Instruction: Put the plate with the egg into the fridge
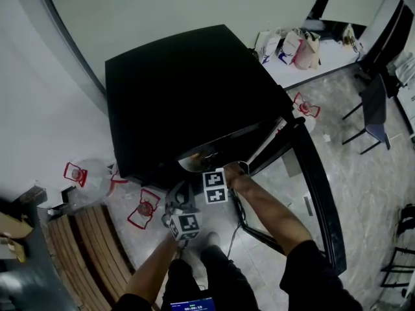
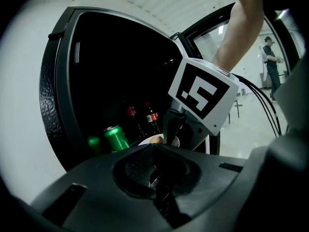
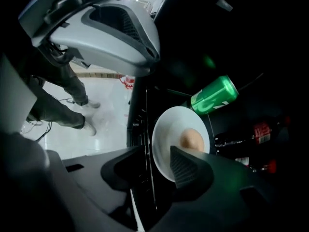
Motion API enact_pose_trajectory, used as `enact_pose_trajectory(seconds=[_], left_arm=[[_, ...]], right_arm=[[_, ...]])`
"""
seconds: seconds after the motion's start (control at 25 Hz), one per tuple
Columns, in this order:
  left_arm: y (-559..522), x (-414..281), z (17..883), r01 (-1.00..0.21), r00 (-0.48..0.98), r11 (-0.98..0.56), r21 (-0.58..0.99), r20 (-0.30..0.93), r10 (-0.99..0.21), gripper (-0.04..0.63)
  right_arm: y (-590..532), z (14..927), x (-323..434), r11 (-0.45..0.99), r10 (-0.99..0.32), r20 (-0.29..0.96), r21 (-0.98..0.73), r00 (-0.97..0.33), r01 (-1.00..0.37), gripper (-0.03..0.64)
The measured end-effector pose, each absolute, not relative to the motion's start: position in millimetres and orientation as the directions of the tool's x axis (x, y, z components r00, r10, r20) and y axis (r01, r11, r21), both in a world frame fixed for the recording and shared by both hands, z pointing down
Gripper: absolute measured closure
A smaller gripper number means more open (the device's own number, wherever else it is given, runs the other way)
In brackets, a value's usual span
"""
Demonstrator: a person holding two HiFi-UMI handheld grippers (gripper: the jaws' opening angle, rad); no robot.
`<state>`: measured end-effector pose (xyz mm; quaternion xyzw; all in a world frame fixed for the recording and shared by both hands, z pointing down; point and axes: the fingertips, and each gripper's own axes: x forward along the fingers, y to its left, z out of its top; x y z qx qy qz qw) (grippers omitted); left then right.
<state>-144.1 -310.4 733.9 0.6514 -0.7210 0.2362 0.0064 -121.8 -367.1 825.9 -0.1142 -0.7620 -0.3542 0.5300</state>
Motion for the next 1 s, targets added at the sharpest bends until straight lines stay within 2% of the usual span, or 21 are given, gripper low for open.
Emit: enact_pose_trajectory(seconds=[0.08, 0.16, 0.32, 0.48, 0.6, 0.76, 0.88, 1.0], left_arm=[[-307.3, -145.6, 730.7, -0.944, -0.154, 0.044, -0.328, 0.317, -0.936, 0.586], [-303.8, -145.6, 724.9, -0.946, -0.15, 0.045, -0.321, 0.31, -0.939, 0.586], [-288.1, -140.0, 696.7, -0.957, -0.104, 0.016, -0.29, 0.292, -0.951, 0.586], [-257.8, -125.6, 649.4, -0.97, -0.029, -0.032, -0.241, 0.245, -0.969, 0.586], [-223.5, -102.0, 610.5, -0.97, 0.058, -0.101, -0.22, 0.193, -0.98, 0.586], [-172.4, -68.6, 554.4, -0.961, 0.195, -0.216, -0.172, 0.135, -0.972, 0.586], [-131.4, -38.4, 518.6, -0.942, 0.299, -0.313, -0.123, 0.116, -0.947, 0.584], [-104.7, -6.1, 493.6, -0.916, 0.374, -0.386, -0.107, 0.117, -0.92, 0.586]], right_arm=[[-368.0, 822.5, -119.1, 0.731, -0.211, 0.885, 0.424, -0.415, 0.534, 0.463], [-366.7, 813.7, -118.0, 0.763, -0.228, 0.855, 0.454, -0.465, 0.461, 0.463], [-340.4, 774.6, -107.5, 0.892, -0.252, 0.754, 0.424, -0.607, 0.157, 0.463], [-289.8, 708.1, -82.8, 0.95, -0.311, 0.575, 0.176, -0.757, -0.257, 0.465], [-245.9, 645.3, -57.9, 0.89, -0.415, 0.398, -0.011, -0.818, -0.456, 0.465], [-188.7, 567.2, -25.1, 0.806, -0.548, 0.209, -0.127, -0.81, -0.578, 0.477], [-148.2, 523.9, 2.7, 0.748, -0.637, 0.125, -0.135, -0.76, -0.65, 0.554], [-118.7, 493.3, 37.7, 0.694, -0.712, 0.06, -0.094, -0.7, -0.714, 0.588]])
